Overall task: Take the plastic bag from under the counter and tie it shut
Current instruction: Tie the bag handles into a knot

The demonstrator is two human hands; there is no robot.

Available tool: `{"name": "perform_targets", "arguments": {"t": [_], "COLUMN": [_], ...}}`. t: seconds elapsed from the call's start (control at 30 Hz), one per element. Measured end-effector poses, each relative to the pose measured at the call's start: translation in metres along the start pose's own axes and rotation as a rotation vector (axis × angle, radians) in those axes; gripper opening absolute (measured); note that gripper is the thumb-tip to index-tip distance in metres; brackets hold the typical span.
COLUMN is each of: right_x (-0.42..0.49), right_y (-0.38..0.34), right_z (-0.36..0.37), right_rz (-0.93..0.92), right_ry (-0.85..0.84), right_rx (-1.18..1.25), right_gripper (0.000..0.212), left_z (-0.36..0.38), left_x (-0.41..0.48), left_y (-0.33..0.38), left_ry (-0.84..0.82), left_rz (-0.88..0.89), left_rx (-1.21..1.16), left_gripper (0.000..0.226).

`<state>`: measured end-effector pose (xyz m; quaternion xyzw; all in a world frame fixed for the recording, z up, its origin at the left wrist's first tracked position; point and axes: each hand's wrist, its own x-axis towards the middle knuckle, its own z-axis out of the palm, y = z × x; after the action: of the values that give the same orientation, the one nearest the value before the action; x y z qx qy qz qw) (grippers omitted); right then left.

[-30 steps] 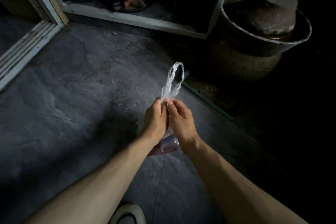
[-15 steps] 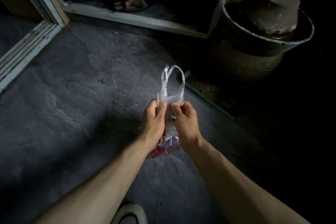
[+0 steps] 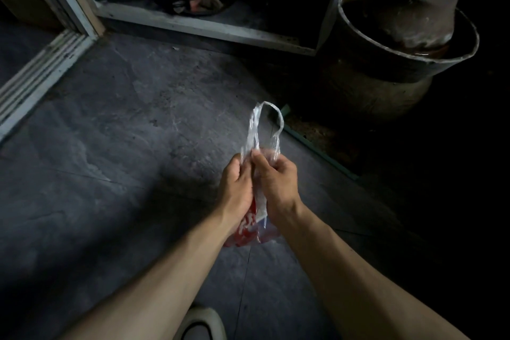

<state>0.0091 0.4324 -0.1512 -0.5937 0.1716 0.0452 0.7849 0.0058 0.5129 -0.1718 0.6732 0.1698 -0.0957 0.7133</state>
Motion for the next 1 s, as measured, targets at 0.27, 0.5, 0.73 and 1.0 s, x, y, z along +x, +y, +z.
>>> {"name": "perform_targets", "arguments": {"t": [0.27, 0.5, 0.73, 1.0], "right_x": [0.0, -0.001, 0.003, 0.004], "right_y": [-0.001, -0.002, 0.001, 0.005], "right_z": [0.002, 0.002, 0.001, -0.003], "right_rz": [0.044, 0.054, 0.121, 0.118], "right_ry": [0.009, 0.041, 0.199, 0.253], "right_rx": [0.049, 0.021, 0.102, 0.069], "right_gripper": [0.036, 0.04, 0.031, 0.021], "left_z": [0.002, 0.004, 0.008, 0.0], "left_x": [-0.003, -0.002, 0.0, -0.005], "left_y": [0.007, 0.007, 0.01, 0.011], "left_ry": [0.011, 0.085, 0.193, 0.093], "left_rz": [-0.048, -0.118, -0.223, -0.288], "left_rx": [-0.054, -0.137, -0.231, -0.426], "left_gripper": [0.032, 0.05, 0.057, 0.07]}}
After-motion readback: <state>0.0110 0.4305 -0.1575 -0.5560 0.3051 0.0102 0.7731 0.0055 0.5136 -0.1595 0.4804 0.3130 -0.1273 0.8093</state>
